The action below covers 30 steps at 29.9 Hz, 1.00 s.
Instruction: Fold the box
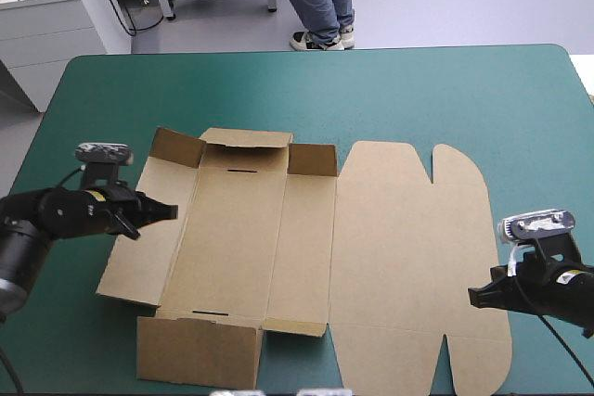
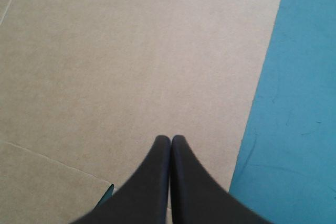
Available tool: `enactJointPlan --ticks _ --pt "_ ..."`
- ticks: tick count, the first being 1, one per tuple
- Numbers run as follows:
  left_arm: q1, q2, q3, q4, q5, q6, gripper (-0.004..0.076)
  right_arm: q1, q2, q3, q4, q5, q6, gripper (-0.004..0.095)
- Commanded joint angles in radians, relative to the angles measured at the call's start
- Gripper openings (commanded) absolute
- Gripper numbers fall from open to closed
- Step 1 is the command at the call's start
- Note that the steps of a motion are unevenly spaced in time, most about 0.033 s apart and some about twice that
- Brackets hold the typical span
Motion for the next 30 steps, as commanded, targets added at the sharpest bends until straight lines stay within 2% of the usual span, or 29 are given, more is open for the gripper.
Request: enactJointPlan --ticks 1,5,8,10,13,21,23,26,30 --pt "0.223 0.031 -0.089 -0.154 0.026 0.154 -0.0008 0.066 -0.003 -0.022 -0.007 -0.036 0.004 -0.0017" --pt "0.491 0.060 -0.098 -0.370 0.082 0.316 -0.0008 0.100 -0.003 -0.022 -0.080 -0.045 0.049 -0.0017" --pt "0.651 0.082 -0.098 -0.439 0.184 0.394 -0.0008 0.100 -0.003 -0.022 -0.091 -0.047 0.059 -0.0017" --pt "0.732 0.098 -0.098 -0.444 0.214 0.414 -0.0008 0.100 -0.003 -0.022 -0.091 -0.047 0.059 -0.0017" --pt "0.795 0.117 -0.098 -0.444 0.231 0.422 -0.0008 0.100 -0.003 -0.022 -0.089 -0.047 0.059 -0.0017" --pt "0.798 0.123 -0.098 -0.433 0.274 0.428 0.0008 0.100 -0.003 -0.022 -0.085 -0.047 0.059 -0.0017" --pt "0.798 0.123 -0.098 -0.433 0.278 0.431 0.0048 0.100 -0.003 -0.022 -0.082 -0.047 0.061 -0.0017" --pt "0.798 0.123 -0.098 -0.433 0.292 0.436 0.0163 0.100 -0.003 -0.022 -0.082 -0.047 0.061 -0.0017" --pt "0.796 0.137 -0.098 -0.440 0.300 0.483 0.0410 0.100 -0.003 -0.022 -0.082 -0.053 0.061 -0.0017"
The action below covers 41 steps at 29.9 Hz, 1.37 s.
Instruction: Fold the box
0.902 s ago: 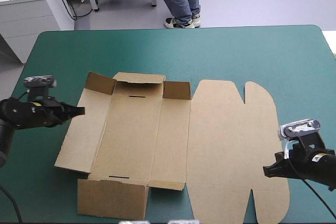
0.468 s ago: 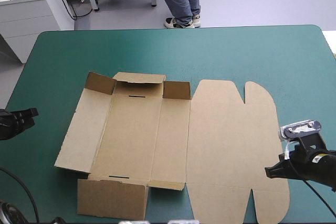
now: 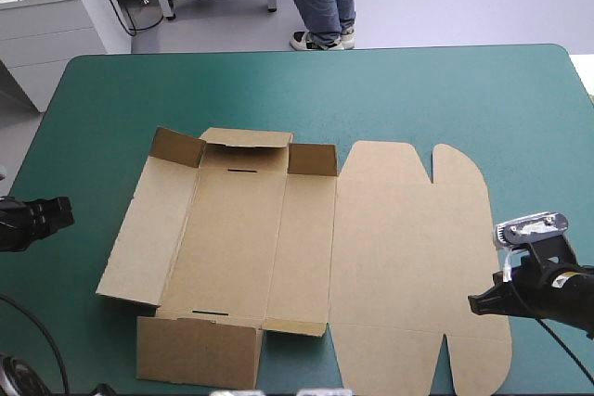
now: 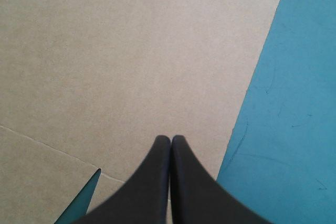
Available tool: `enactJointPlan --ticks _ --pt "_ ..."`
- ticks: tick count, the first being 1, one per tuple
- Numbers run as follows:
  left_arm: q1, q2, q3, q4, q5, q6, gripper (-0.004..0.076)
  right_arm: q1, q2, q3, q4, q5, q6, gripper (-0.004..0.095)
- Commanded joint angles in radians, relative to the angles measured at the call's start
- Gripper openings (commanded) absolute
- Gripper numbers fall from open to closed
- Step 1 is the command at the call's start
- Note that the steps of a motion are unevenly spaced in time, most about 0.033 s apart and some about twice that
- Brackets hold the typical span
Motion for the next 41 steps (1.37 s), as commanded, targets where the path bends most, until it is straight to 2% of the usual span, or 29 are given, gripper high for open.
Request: enactJointPlan --ticks 1,3,19,28,33,36,41 --pt "-0.004 0.000 -0.033 -0.065 0.000 0.020 0.0449 0.002 -0.002 -0.022 0.020 -0.050 0.001 -0.0017" --pt "-0.017 0.027 -0.033 -0.068 0.027 0.001 0.0479 0.002 -0.002 -0.022 0.020 -0.056 0.001 -0.0017" --pt "-0.221 0.246 -0.033 0.018 0.133 0.075 0.0476 0.002 -0.002 -0.022 0.020 -0.059 -0.005 -0.0019" --pt "-0.282 0.271 -0.027 0.046 0.148 0.068 0.0476 0.002 -0.002 -0.022 0.020 -0.059 -0.003 -0.0019" --pt "-0.320 0.271 0.038 0.004 0.136 0.071 0.0473 0.002 -0.002 -0.022 0.026 -0.059 -0.003 -0.0019" --pt "-0.341 0.271 0.080 0.000 0.134 0.077 0.0451 0.002 -0.002 -0.022 0.028 -0.055 -0.003 -0.0019" --pt "-0.342 0.267 0.084 -0.047 0.148 0.093 0.0358 0.002 -0.002 -0.022 0.037 -0.053 -0.004 -0.0019"
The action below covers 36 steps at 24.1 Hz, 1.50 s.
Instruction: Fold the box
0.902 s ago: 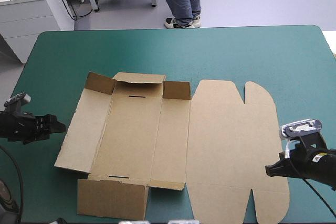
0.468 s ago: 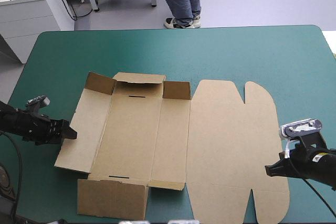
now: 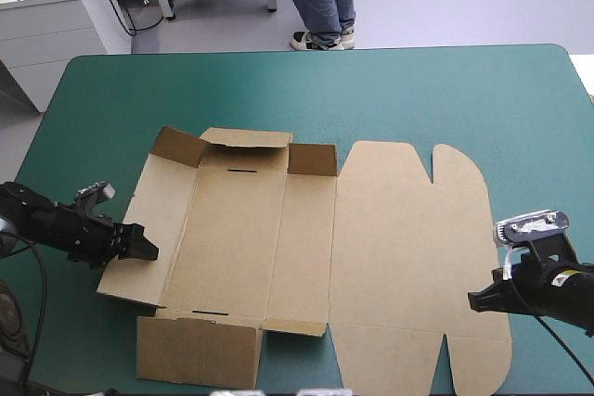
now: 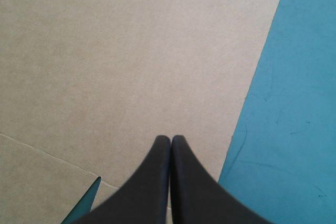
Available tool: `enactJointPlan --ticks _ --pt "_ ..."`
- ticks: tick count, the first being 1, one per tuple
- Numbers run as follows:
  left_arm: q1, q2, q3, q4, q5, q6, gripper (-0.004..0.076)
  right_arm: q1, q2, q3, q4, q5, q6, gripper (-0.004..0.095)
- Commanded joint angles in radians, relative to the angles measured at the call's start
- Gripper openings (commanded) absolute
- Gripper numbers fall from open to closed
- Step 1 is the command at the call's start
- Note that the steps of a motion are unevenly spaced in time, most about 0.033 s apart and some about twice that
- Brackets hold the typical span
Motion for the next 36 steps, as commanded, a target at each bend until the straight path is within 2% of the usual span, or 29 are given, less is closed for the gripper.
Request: enactJointPlan --ticks 1,4,10,15,16,22,26,31,36 --pt "-0.010 -0.036 -0.017 -0.081 0.104 0.015 0.0337 0.002 -0.002 -0.022 0.029 -0.032 -0.006 -0.0019" --pt "-0.027 -0.036 -0.015 -0.079 0.104 0.013 0.0302 0.002 -0.002 -0.022 0.029 -0.032 -0.006 -0.0019" --pt "-0.058 -0.036 -0.015 -0.055 0.104 0.013 0.0288 0.002 -0.002 -0.022 0.030 -0.030 -0.006 -0.0019" --pt "-0.062 -0.036 -0.015 -0.028 0.104 0.011 0.0022 0.002 -0.002 -0.022 0.030 -0.030 -0.006 -0.0019" --pt "-0.063 -0.036 -0.015 -0.013 0.104 0.014 -0.0006 0.002 -0.002 -0.022 0.030 -0.030 -0.006 -0.0019" --pt "-0.064 -0.036 -0.042 -0.014 0.095 0.014 -0.0008 0.002 -0.002 -0.022 0.030 -0.034 -0.010 -0.0019" --pt "-0.101 -0.036 -0.220 0.035 0.091 0.010 -0.0008 0.002 -0.002 -0.022 0.030 -0.037 -0.010 -0.0019" --pt "-0.336 -0.036 -0.465 0.287 -0.005 0.017 -0.0008 0.002 -0.002 -0.022 0.034 -0.037 -0.010 -0.0019" --pt "-0.610 -0.036 -0.614 0.541 -0.203 0.015 -0.0008 0.002 -0.002 -0.022 0.034 -0.027 -0.010 -0.0019"
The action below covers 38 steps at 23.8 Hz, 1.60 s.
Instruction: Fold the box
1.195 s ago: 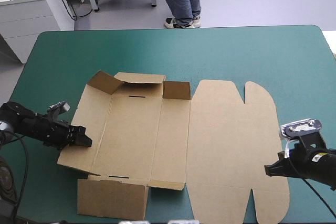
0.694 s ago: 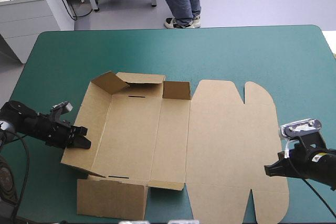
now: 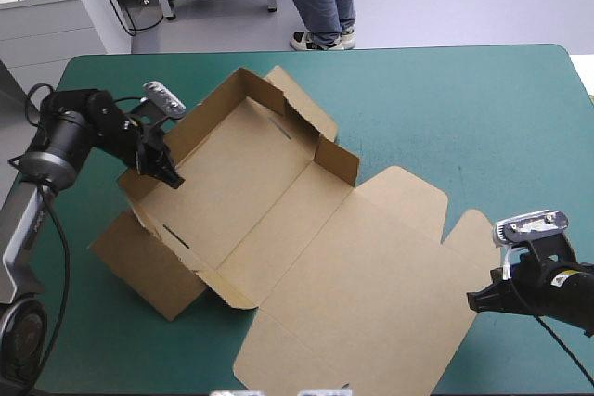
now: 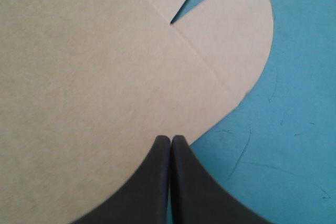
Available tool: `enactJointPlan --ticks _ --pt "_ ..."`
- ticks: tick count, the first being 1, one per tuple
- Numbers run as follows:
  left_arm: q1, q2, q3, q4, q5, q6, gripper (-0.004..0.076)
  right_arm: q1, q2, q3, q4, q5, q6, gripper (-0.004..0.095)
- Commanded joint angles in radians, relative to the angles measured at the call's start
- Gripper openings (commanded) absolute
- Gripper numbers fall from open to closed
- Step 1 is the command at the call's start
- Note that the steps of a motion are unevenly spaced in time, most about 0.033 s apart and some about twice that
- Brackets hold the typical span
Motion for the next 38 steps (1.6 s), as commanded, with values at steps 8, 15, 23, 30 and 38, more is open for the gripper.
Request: enactJointPlan --ticks 8,15,23,30,38 --pt "-0.422 -0.038 -0.102 0.324 -0.469 0.003 -0.0008 0.002 -0.002 -0.022 0.026 -0.028 -0.007 -0.0019" --pt "-0.603 -0.030 -0.102 0.478 -0.618 -0.004 -0.0008 0.002 -0.002 -0.022 0.026 -0.028 -0.007 -0.0019" --pt "-0.811 0.091 -0.101 1.092 -0.586 -0.560 -0.0009 0.002 -0.002 -0.022 0.026 -0.022 -0.003 -0.0019" --pt "-0.944 0.206 -0.072 1.686 -0.408 -1.096 -0.0009 0.002 -0.002 -0.022 0.026 -0.022 -0.003 -0.0019" --pt "-0.947 0.226 0.050 1.856 -0.408 -1.178 -0.0008 0.002 -0.002 -0.022 0.026 -0.022 -0.003 -0.0019"
